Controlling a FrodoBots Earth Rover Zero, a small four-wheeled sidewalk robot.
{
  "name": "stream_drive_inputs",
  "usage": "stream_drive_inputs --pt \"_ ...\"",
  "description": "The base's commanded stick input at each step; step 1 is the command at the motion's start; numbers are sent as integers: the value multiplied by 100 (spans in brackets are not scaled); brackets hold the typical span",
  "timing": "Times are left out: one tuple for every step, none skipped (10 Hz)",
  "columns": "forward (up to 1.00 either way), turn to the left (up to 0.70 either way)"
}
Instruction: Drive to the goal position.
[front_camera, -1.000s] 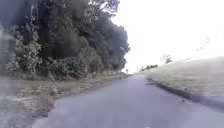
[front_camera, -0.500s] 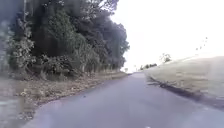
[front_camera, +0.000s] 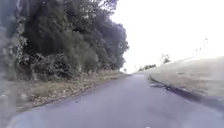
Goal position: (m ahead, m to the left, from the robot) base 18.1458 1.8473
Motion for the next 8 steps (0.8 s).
stream_drive_inputs --pt "100 0" --pt "100 0" --pt "100 0" --pt "100 0" --pt "100 0" --pt "100 0" --pt "100 -10" --pt "100 -35"
